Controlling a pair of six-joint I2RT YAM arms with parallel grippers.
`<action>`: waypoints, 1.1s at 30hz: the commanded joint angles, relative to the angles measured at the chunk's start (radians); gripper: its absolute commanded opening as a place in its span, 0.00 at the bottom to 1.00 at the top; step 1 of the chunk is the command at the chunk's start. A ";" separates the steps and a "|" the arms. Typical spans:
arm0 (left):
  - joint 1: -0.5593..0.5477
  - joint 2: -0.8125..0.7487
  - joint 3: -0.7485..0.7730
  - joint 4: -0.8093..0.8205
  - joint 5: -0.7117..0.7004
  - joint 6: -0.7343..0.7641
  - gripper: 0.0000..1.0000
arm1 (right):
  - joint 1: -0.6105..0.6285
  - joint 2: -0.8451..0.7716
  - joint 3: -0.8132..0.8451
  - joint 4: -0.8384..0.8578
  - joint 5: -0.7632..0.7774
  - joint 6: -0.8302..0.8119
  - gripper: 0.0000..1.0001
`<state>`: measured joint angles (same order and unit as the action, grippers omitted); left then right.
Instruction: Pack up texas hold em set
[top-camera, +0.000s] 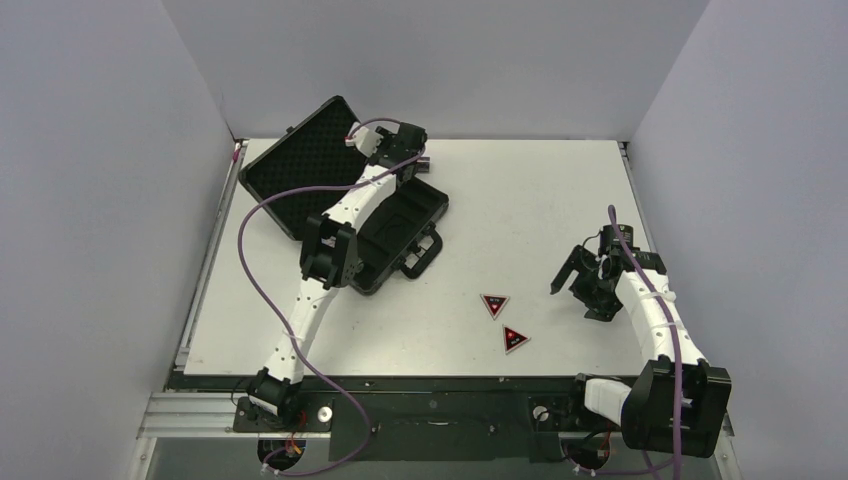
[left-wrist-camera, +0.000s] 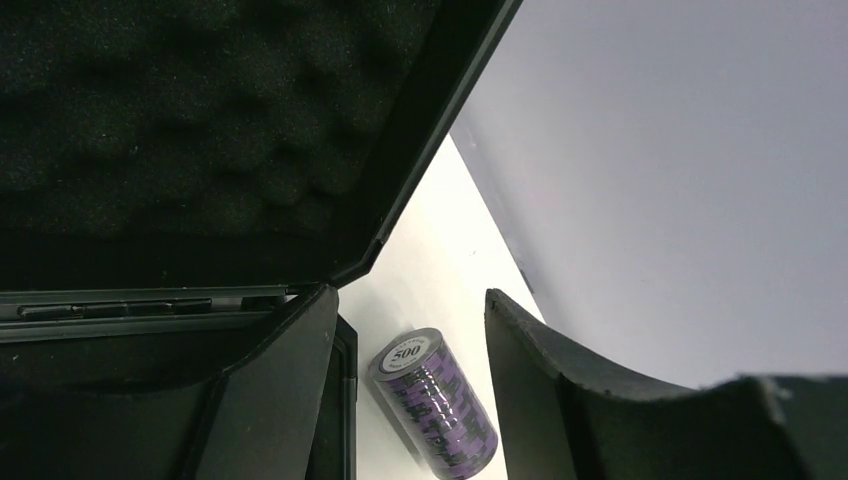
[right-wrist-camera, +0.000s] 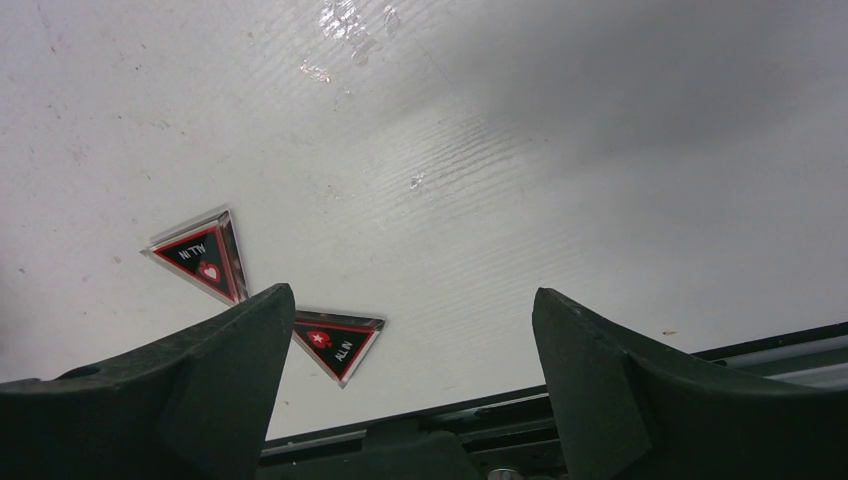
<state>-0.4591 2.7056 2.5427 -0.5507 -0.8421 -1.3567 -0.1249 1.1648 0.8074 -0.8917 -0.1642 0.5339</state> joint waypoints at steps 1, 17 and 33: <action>0.007 -0.051 -0.122 0.048 0.027 0.022 0.55 | -0.007 -0.019 0.003 0.006 -0.012 -0.019 0.84; -0.001 -0.480 -0.576 0.670 0.269 0.375 0.65 | 0.045 0.002 0.172 -0.041 -0.001 -0.022 0.88; -0.044 -1.046 -1.091 0.636 0.531 0.843 0.67 | 0.358 0.011 0.155 -0.051 0.230 0.062 0.90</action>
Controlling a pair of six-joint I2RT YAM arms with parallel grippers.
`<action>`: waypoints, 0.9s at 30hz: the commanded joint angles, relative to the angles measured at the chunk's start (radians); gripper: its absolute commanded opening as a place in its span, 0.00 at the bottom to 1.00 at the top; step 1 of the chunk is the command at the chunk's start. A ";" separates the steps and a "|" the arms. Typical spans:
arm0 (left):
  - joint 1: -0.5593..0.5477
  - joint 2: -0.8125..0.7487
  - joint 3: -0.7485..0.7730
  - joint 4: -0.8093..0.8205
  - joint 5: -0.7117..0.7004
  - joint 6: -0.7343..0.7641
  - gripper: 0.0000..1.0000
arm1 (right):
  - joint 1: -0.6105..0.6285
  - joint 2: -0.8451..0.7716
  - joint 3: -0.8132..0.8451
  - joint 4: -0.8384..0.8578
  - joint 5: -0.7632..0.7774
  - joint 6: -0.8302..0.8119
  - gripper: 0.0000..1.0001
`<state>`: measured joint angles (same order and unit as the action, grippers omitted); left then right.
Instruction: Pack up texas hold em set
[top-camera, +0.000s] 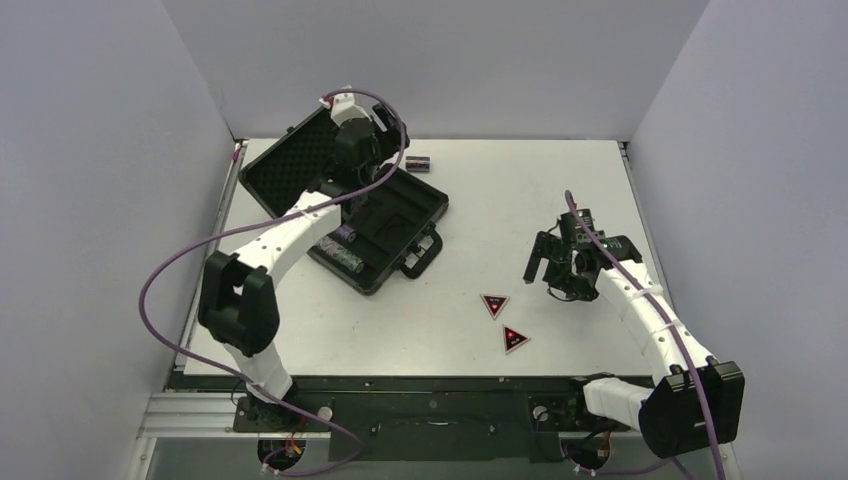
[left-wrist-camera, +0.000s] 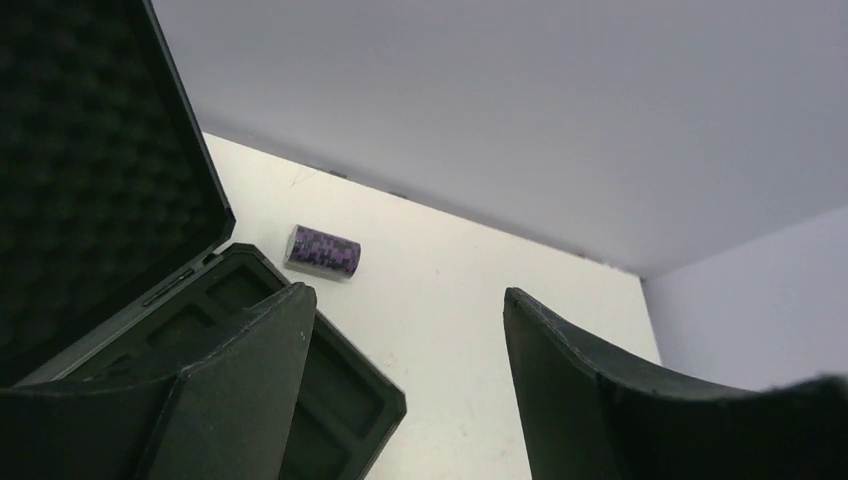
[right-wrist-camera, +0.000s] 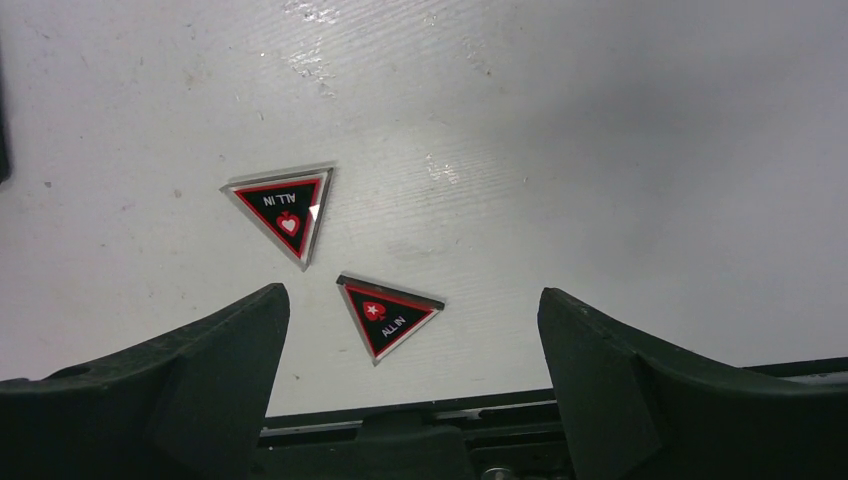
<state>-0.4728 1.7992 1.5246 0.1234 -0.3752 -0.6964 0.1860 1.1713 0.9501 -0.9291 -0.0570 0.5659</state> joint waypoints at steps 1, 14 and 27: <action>-0.043 -0.190 -0.107 -0.062 0.071 0.200 0.67 | 0.073 0.010 0.010 -0.019 0.130 0.032 0.90; -0.136 -0.701 -0.448 -0.421 0.072 0.396 0.68 | 0.230 0.186 0.055 0.055 0.166 0.043 0.97; -0.135 -1.210 -0.784 -0.572 -0.025 0.390 0.71 | 0.303 0.431 0.190 0.074 0.143 0.191 0.97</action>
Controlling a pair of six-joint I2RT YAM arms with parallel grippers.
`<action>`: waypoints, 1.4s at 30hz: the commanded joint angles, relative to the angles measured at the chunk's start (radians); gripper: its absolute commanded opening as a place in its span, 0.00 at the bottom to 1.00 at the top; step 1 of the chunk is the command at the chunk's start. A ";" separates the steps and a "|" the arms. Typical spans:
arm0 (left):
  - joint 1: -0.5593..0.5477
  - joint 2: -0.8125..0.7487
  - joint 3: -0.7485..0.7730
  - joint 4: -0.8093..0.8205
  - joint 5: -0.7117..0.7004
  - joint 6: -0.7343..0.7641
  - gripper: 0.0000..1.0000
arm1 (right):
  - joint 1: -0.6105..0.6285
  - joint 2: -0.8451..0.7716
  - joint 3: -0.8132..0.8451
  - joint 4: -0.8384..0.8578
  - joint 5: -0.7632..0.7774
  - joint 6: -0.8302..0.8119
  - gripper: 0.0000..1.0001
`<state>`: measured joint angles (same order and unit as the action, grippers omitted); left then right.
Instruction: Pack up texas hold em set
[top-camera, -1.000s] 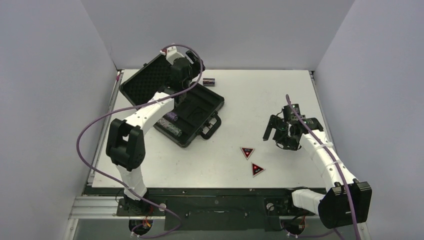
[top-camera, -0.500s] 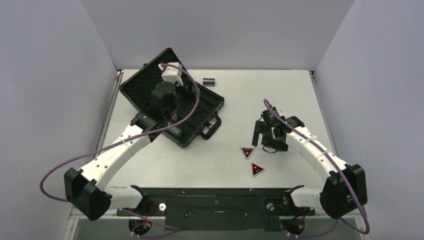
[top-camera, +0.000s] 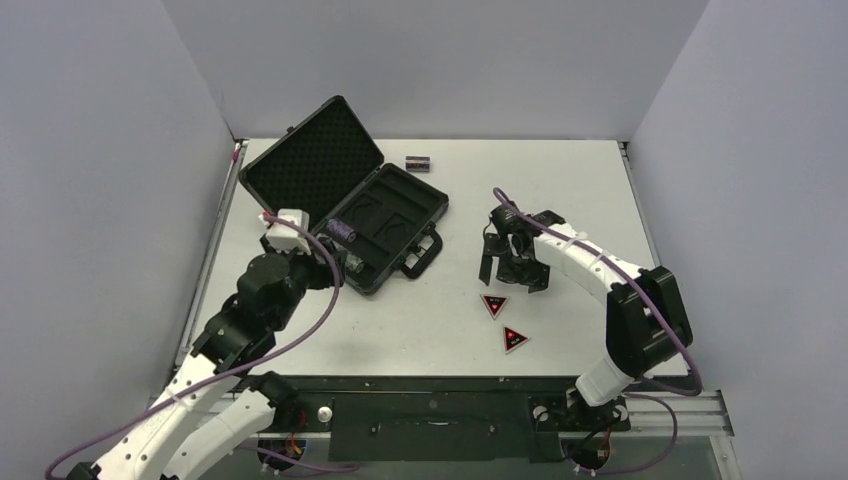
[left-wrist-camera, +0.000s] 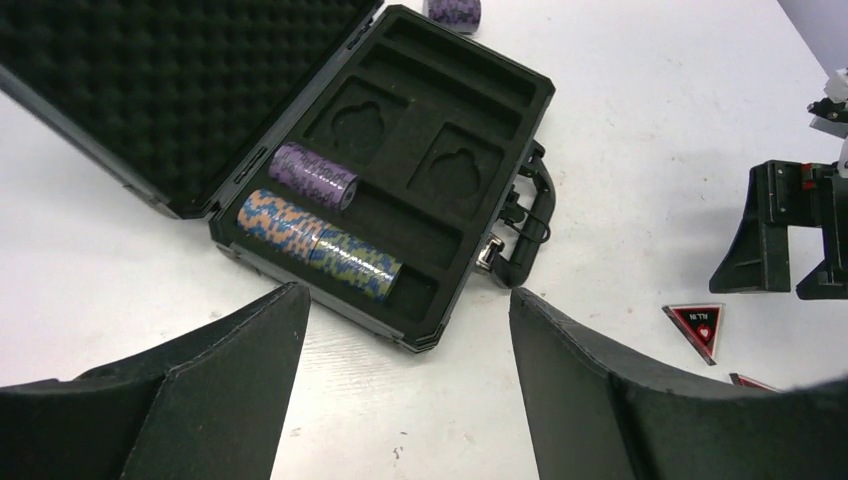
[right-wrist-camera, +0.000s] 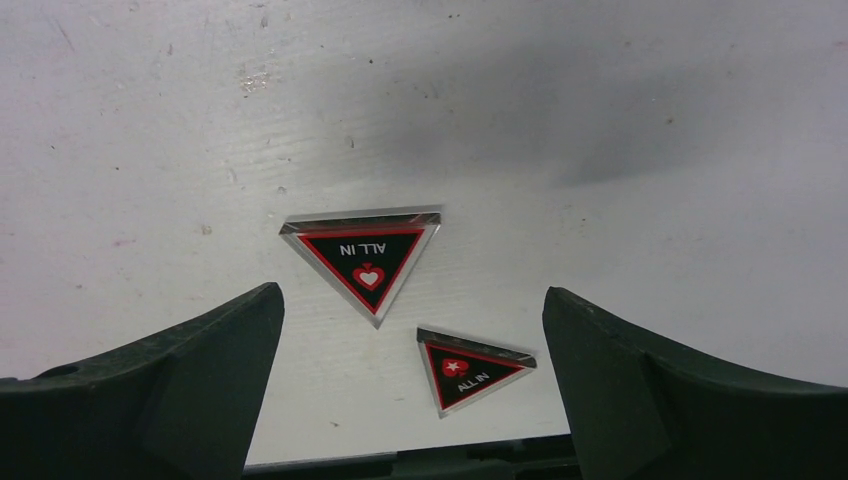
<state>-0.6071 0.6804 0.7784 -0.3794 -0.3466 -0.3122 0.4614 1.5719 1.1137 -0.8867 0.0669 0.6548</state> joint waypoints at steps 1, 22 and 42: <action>-0.002 -0.107 -0.045 -0.094 -0.058 -0.004 0.71 | 0.030 0.040 0.021 0.044 0.013 0.151 0.96; -0.010 -0.487 -0.228 -0.206 -0.143 -0.165 0.75 | 0.072 0.164 -0.075 0.159 0.040 0.422 0.73; -0.010 -0.468 -0.229 -0.197 -0.118 -0.156 0.76 | 0.108 0.188 -0.097 0.170 -0.030 0.367 0.67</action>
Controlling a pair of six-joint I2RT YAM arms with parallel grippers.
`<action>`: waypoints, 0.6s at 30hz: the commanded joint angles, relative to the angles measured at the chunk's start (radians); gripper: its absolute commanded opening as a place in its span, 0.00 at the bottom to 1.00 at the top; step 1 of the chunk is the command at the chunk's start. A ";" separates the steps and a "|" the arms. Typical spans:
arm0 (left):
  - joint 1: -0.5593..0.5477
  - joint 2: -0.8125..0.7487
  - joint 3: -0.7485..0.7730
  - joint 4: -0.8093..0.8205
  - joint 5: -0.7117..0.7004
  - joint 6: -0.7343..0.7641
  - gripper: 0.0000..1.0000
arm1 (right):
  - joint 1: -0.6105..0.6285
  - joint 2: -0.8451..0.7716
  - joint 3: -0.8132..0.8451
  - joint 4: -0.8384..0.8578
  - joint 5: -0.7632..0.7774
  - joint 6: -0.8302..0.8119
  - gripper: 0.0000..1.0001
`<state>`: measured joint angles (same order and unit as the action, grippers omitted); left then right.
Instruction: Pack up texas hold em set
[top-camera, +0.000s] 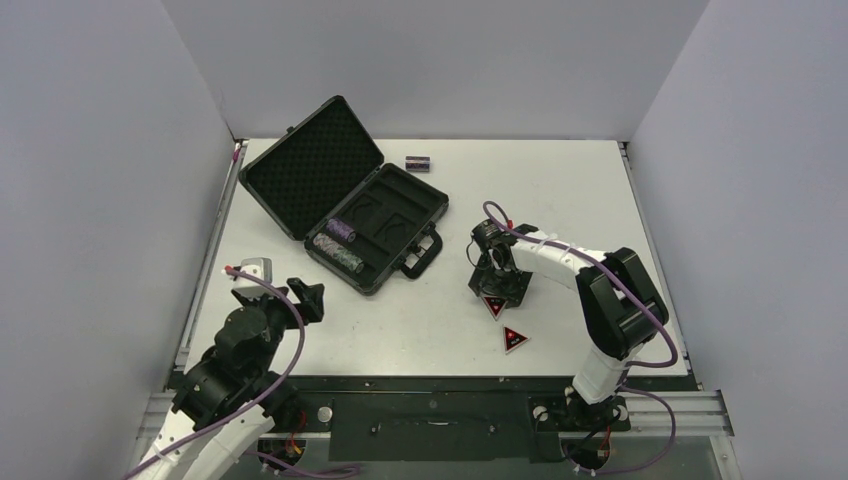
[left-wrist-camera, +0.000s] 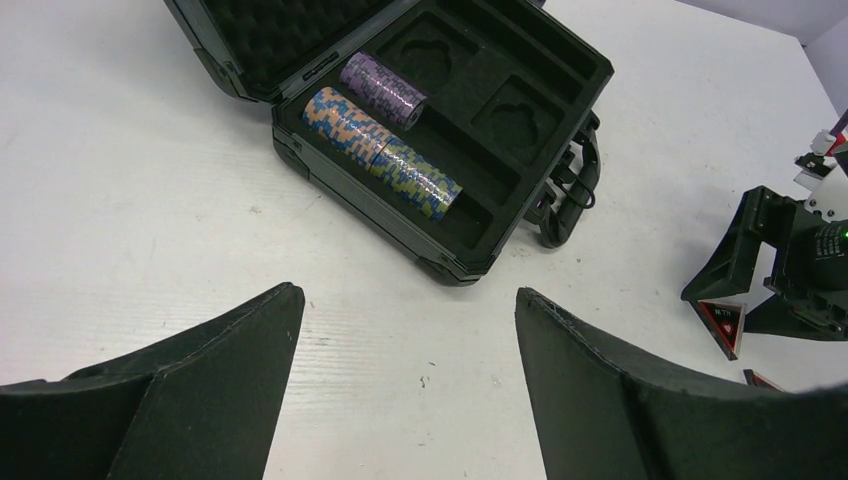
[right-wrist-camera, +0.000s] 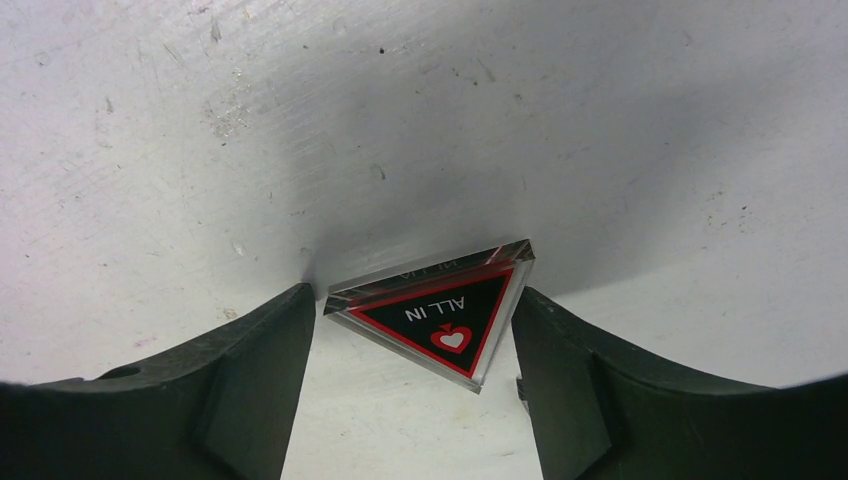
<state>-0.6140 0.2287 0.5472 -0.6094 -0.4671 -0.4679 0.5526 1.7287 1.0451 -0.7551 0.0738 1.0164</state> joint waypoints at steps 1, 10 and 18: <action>-0.003 -0.020 0.003 0.033 0.002 0.001 0.76 | 0.020 0.032 -0.027 0.039 -0.036 0.005 0.65; -0.003 -0.083 0.008 0.013 -0.011 -0.003 0.76 | 0.027 0.023 0.041 0.004 0.005 -0.019 0.34; -0.003 -0.125 0.006 -0.008 -0.064 -0.022 0.77 | 0.030 -0.024 0.214 -0.053 0.031 -0.071 0.28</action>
<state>-0.6140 0.1162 0.5472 -0.6170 -0.4820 -0.4709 0.5724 1.7447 1.1526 -0.7910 0.0692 0.9783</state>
